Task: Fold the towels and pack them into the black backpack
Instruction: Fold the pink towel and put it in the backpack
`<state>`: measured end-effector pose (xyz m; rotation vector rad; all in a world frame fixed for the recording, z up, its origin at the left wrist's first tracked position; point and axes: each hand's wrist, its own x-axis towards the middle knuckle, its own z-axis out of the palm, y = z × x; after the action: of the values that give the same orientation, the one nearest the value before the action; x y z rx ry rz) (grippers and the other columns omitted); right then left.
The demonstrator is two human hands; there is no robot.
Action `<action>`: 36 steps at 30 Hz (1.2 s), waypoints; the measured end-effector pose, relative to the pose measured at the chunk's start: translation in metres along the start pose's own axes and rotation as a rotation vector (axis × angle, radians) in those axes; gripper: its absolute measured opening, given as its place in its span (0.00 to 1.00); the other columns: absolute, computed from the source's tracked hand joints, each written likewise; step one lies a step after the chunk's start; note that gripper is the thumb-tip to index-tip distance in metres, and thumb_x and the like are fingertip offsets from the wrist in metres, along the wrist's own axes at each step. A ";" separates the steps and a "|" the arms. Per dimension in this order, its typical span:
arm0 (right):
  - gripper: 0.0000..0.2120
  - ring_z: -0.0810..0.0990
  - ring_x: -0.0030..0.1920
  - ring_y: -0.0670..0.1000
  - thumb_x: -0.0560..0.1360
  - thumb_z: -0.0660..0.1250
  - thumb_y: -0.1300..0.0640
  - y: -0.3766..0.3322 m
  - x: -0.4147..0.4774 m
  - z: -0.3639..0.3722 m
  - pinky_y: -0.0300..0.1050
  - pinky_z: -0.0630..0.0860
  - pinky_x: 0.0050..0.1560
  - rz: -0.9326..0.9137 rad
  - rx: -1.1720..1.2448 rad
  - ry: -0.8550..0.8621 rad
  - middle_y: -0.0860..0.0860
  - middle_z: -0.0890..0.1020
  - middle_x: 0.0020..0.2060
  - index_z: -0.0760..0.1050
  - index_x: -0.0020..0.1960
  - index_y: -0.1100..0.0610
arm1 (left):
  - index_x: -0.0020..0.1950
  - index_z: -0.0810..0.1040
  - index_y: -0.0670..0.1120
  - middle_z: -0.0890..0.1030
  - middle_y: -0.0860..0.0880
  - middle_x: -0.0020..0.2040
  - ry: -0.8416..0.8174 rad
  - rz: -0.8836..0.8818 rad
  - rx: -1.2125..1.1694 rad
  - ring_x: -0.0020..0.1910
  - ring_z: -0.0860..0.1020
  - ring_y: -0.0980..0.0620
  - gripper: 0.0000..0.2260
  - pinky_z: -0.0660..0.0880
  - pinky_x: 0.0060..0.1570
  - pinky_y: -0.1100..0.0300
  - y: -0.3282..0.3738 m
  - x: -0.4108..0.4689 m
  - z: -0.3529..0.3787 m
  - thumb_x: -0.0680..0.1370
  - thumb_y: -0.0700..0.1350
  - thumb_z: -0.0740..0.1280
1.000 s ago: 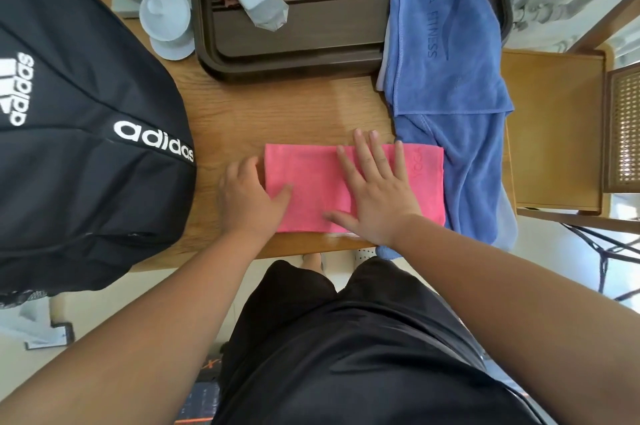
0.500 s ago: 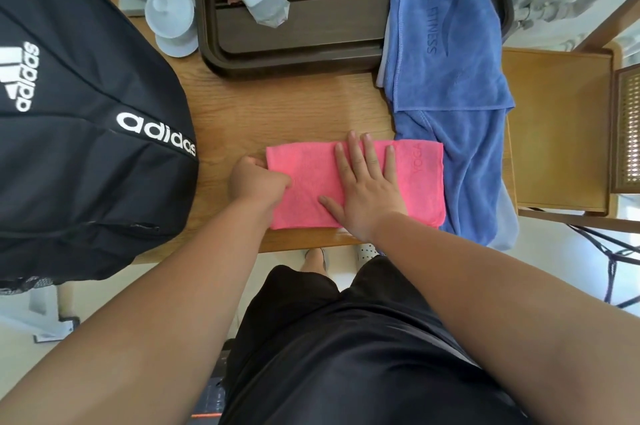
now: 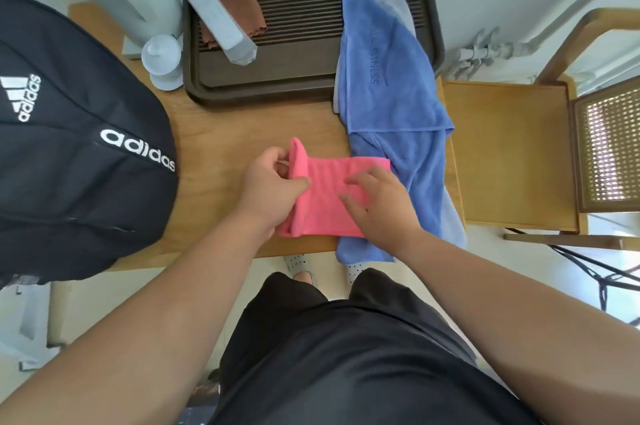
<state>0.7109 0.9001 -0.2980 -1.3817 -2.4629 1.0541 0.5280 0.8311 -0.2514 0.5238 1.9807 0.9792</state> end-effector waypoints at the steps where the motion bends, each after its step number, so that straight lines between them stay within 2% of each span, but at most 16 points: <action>1: 0.13 0.78 0.53 0.48 0.79 0.67 0.47 0.004 -0.003 -0.008 0.48 0.75 0.56 0.049 0.120 0.003 0.47 0.80 0.56 0.80 0.60 0.51 | 0.51 0.79 0.51 0.81 0.49 0.44 0.000 0.035 0.025 0.39 0.78 0.53 0.16 0.76 0.39 0.56 0.001 -0.002 0.014 0.71 0.33 0.72; 3: 0.10 0.78 0.49 0.43 0.79 0.68 0.51 0.011 -0.009 -0.022 0.43 0.76 0.56 0.122 0.283 0.005 0.43 0.81 0.52 0.80 0.59 0.50 | 0.46 0.78 0.56 0.80 0.54 0.40 0.015 0.091 0.074 0.37 0.78 0.55 0.16 0.76 0.39 0.56 0.003 -0.003 0.042 0.70 0.34 0.72; 5: 0.10 0.79 0.51 0.41 0.80 0.67 0.53 0.021 -0.013 -0.031 0.42 0.76 0.57 0.200 0.419 -0.043 0.40 0.81 0.51 0.78 0.61 0.47 | 0.43 0.75 0.58 0.80 0.57 0.40 0.029 0.134 0.137 0.38 0.79 0.53 0.17 0.75 0.40 0.58 0.004 -0.003 0.067 0.69 0.34 0.72; 9: 0.16 0.80 0.55 0.44 0.80 0.65 0.51 0.039 -0.015 -0.034 0.48 0.77 0.60 0.263 0.533 -0.169 0.42 0.81 0.54 0.72 0.67 0.40 | 0.45 0.77 0.55 0.83 0.57 0.48 -0.008 0.168 0.254 0.43 0.81 0.53 0.14 0.78 0.46 0.54 0.001 0.002 0.106 0.71 0.36 0.71; 11: 0.17 0.80 0.56 0.44 0.81 0.65 0.51 0.043 -0.015 -0.037 0.48 0.77 0.62 0.260 0.524 -0.207 0.44 0.81 0.57 0.71 0.69 0.43 | 0.52 0.80 0.50 0.83 0.54 0.47 -0.035 0.160 0.315 0.45 0.81 0.52 0.11 0.78 0.47 0.56 0.000 0.005 0.118 0.72 0.38 0.72; 13: 0.18 0.80 0.56 0.44 0.81 0.64 0.52 0.046 -0.015 -0.039 0.48 0.77 0.62 0.265 0.520 -0.216 0.45 0.81 0.57 0.71 0.70 0.45 | 0.54 0.80 0.47 0.81 0.53 0.42 -0.058 0.158 0.388 0.43 0.80 0.51 0.11 0.74 0.44 0.58 -0.002 0.005 0.124 0.73 0.41 0.73; 17: 0.17 0.82 0.53 0.44 0.81 0.62 0.51 0.049 -0.015 -0.041 0.49 0.78 0.59 0.259 0.494 -0.228 0.43 0.83 0.51 0.72 0.69 0.42 | 0.58 0.80 0.49 0.80 0.56 0.39 -0.090 0.169 0.447 0.41 0.80 0.53 0.11 0.76 0.43 0.58 -0.005 -0.004 0.125 0.76 0.46 0.72; 20: 0.17 0.81 0.53 0.46 0.82 0.61 0.50 0.046 -0.010 -0.042 0.48 0.77 0.57 0.194 0.384 -0.260 0.45 0.83 0.50 0.73 0.70 0.40 | 0.59 0.82 0.47 0.84 0.51 0.46 -0.069 0.270 0.476 0.45 0.81 0.51 0.10 0.78 0.50 0.54 -0.011 -0.010 0.115 0.78 0.41 0.68; 22: 0.17 0.77 0.60 0.46 0.82 0.63 0.51 0.044 -0.005 -0.041 0.43 0.72 0.62 0.138 0.272 -0.290 0.48 0.81 0.58 0.75 0.71 0.47 | 0.59 0.82 0.43 0.83 0.45 0.53 0.038 0.410 0.551 0.52 0.80 0.46 0.12 0.76 0.56 0.53 -0.015 -0.014 0.102 0.76 0.39 0.68; 25: 0.21 0.72 0.67 0.48 0.80 0.67 0.50 0.041 -0.001 -0.040 0.36 0.64 0.62 0.086 0.117 -0.288 0.49 0.74 0.67 0.74 0.71 0.55 | 0.69 0.75 0.44 0.75 0.43 0.68 0.137 0.517 0.823 0.66 0.72 0.41 0.23 0.69 0.67 0.46 -0.023 -0.016 0.084 0.76 0.48 0.71; 27: 0.22 0.73 0.66 0.48 0.79 0.68 0.50 0.041 -0.001 -0.040 0.36 0.66 0.60 0.076 0.071 -0.238 0.50 0.74 0.67 0.75 0.70 0.56 | 0.80 0.60 0.47 0.58 0.44 0.80 0.006 0.430 1.032 0.78 0.58 0.42 0.38 0.55 0.76 0.42 -0.031 -0.013 0.079 0.76 0.63 0.67; 28: 0.23 0.74 0.65 0.48 0.78 0.69 0.50 0.042 -0.001 -0.040 0.37 0.68 0.59 0.073 0.046 -0.227 0.50 0.74 0.67 0.75 0.70 0.56 | 0.82 0.50 0.47 0.47 0.46 0.83 -0.071 0.382 1.117 0.81 0.48 0.44 0.45 0.47 0.78 0.41 -0.035 -0.009 0.079 0.75 0.69 0.63; 29: 0.23 0.74 0.64 0.48 0.77 0.70 0.50 0.043 -0.001 -0.039 0.39 0.70 0.58 0.062 0.011 -0.229 0.50 0.74 0.66 0.75 0.70 0.56 | 0.82 0.42 0.47 0.39 0.47 0.82 -0.131 0.342 1.177 0.81 0.40 0.45 0.49 0.41 0.77 0.39 -0.040 -0.005 0.080 0.73 0.74 0.59; 31: 0.22 0.76 0.61 0.50 0.75 0.70 0.50 0.046 -0.002 -0.038 0.44 0.74 0.55 0.035 -0.080 -0.234 0.50 0.74 0.64 0.77 0.68 0.55 | 0.81 0.34 0.46 0.30 0.47 0.80 -0.184 0.293 1.214 0.79 0.32 0.45 0.55 0.36 0.75 0.37 -0.050 0.000 0.087 0.70 0.78 0.56; 34: 0.20 0.77 0.54 0.57 0.70 0.72 0.52 0.045 -0.003 -0.037 0.53 0.78 0.50 -0.152 -0.254 -0.077 0.52 0.76 0.58 0.80 0.61 0.54 | 0.80 0.32 0.47 0.28 0.46 0.79 -0.188 0.266 1.170 0.77 0.28 0.44 0.57 0.33 0.74 0.35 -0.059 0.005 0.098 0.68 0.81 0.54; 36: 0.20 0.77 0.59 0.59 0.70 0.71 0.50 0.042 0.002 -0.034 0.57 0.76 0.55 -0.326 -0.425 -0.012 0.53 0.77 0.61 0.80 0.61 0.52 | 0.80 0.31 0.47 0.28 0.45 0.79 -0.190 0.255 1.144 0.77 0.27 0.44 0.58 0.32 0.74 0.35 -0.063 0.007 0.102 0.67 0.81 0.52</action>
<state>0.7540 0.9335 -0.2993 -0.9985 -2.9024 0.4897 0.6087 0.8426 -0.3392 1.4368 2.1755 -0.1902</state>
